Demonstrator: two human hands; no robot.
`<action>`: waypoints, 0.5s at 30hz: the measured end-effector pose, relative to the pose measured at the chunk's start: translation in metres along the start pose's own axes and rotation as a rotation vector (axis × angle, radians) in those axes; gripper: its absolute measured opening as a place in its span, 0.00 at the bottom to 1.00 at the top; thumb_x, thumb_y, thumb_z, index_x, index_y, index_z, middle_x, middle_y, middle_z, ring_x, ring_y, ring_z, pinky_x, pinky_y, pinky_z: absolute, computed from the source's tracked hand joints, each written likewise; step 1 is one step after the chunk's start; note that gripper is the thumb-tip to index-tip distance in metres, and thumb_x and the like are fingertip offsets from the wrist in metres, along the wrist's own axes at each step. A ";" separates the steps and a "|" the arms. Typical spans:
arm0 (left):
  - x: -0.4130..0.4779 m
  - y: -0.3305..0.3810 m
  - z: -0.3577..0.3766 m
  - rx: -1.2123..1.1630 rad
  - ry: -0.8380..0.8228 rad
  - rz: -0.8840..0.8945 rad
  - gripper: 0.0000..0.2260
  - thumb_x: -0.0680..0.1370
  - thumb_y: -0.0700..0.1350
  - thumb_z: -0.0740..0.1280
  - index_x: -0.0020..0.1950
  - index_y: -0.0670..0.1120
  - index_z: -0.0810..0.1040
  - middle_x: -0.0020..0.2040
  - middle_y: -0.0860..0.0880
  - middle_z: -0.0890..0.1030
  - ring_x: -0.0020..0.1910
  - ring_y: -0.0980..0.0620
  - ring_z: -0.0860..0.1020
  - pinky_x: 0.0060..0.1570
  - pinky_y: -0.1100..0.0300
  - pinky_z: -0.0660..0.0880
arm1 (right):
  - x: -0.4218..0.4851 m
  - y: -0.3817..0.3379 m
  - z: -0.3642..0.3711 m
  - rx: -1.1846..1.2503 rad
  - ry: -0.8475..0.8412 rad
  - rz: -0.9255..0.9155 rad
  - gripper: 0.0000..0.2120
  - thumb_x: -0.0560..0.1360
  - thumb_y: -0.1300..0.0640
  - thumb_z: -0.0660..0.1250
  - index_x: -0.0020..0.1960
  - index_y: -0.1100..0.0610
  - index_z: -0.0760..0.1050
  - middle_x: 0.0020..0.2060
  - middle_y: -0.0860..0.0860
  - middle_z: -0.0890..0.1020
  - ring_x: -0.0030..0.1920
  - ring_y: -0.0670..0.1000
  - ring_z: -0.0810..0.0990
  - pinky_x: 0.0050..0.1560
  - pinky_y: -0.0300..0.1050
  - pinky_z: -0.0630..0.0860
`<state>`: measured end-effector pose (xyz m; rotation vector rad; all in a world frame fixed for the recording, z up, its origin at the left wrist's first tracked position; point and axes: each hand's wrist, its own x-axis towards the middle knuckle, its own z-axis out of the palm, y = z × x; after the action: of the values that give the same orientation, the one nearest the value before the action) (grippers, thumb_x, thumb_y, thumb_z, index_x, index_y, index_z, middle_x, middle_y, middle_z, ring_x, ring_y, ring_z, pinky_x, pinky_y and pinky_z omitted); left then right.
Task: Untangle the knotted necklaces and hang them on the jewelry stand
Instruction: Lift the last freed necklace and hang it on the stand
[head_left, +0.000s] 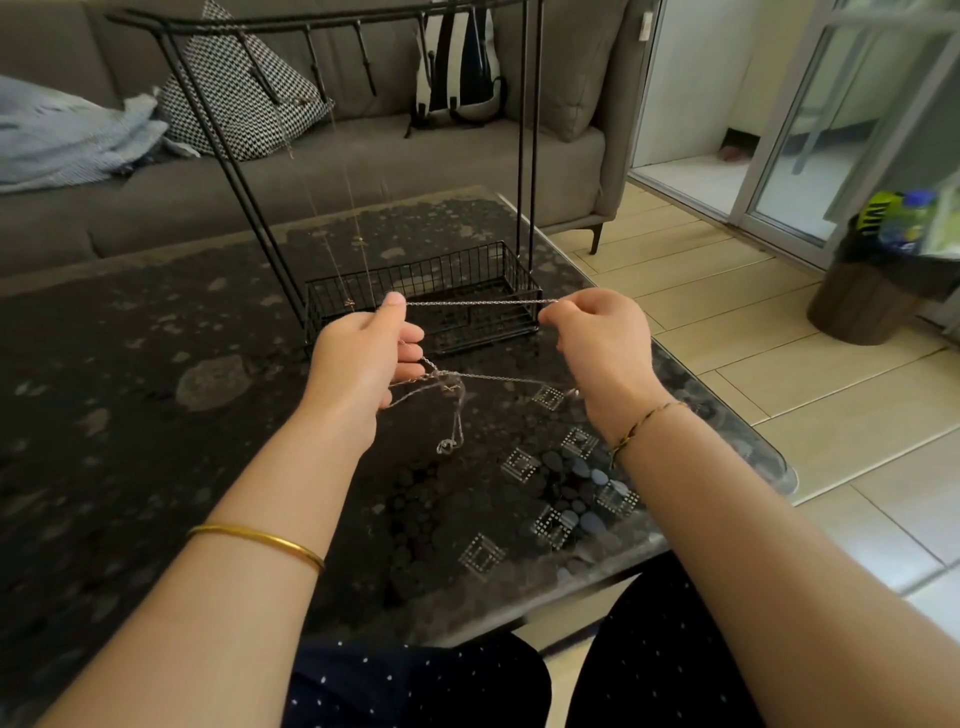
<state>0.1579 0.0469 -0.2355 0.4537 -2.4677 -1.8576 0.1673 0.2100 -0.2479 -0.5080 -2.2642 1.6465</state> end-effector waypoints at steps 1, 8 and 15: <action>-0.001 0.000 0.000 0.036 -0.009 0.023 0.18 0.81 0.56 0.58 0.44 0.46 0.80 0.44 0.47 0.83 0.37 0.54 0.78 0.30 0.65 0.65 | 0.000 0.000 0.000 0.020 0.006 0.010 0.06 0.74 0.56 0.64 0.42 0.56 0.78 0.27 0.47 0.72 0.29 0.48 0.69 0.36 0.46 0.69; -0.006 0.000 0.002 0.324 -0.141 0.126 0.23 0.80 0.59 0.57 0.39 0.44 0.82 0.38 0.49 0.82 0.40 0.52 0.77 0.51 0.54 0.74 | 0.003 -0.001 -0.001 0.260 0.020 0.148 0.19 0.79 0.46 0.56 0.35 0.54 0.75 0.28 0.48 0.71 0.28 0.47 0.66 0.30 0.42 0.61; -0.006 -0.004 -0.002 0.557 -0.188 0.227 0.14 0.79 0.49 0.64 0.38 0.46 0.83 0.40 0.50 0.81 0.46 0.53 0.77 0.50 0.55 0.72 | 0.001 -0.008 -0.007 0.493 0.068 0.196 0.23 0.81 0.47 0.52 0.37 0.59 0.74 0.22 0.49 0.71 0.19 0.46 0.65 0.22 0.37 0.63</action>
<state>0.1648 0.0458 -0.2377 -0.0083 -2.9980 -1.1636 0.1687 0.2140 -0.2377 -0.6582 -1.7110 2.1533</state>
